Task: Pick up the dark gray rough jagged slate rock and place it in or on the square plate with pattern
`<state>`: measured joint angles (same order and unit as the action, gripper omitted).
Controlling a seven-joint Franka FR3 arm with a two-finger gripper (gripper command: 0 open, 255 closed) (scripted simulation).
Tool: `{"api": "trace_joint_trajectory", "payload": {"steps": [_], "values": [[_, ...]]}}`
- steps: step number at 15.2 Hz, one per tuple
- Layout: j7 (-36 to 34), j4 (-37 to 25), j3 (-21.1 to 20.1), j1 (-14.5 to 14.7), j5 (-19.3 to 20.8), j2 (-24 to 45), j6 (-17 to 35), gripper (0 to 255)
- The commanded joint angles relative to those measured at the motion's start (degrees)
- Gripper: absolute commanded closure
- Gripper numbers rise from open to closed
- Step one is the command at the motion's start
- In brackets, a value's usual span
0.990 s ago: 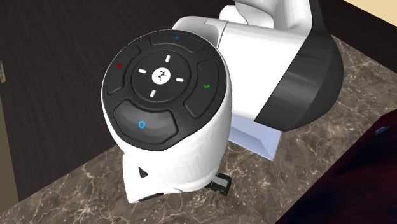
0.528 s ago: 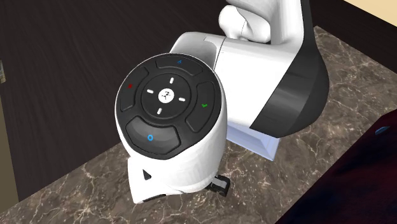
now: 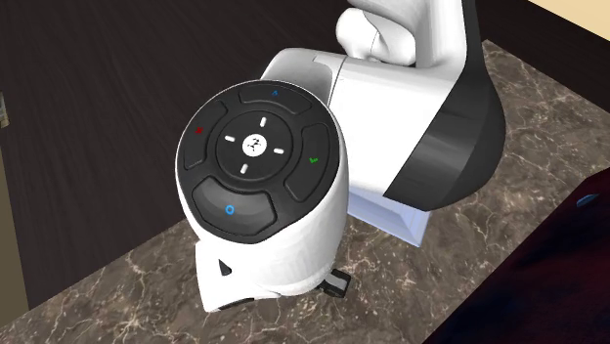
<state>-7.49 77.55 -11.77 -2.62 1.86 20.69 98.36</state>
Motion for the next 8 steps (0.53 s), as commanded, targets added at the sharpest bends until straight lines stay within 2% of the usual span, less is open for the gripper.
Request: {"api": "trace_joint_trajectory", "payload": {"steps": [1, 6, 8], "values": [[0.0, 0.0, 0.0, 0.0, 0.0, 0.1, 0.0, 255], [0.0, 0.1, 0.0, 0.0, 0.0, 0.0, 0.0, 255], [0.0, -1.8, 0.0, 0.1, 0.0, 0.2, -1.6, 255]]}}
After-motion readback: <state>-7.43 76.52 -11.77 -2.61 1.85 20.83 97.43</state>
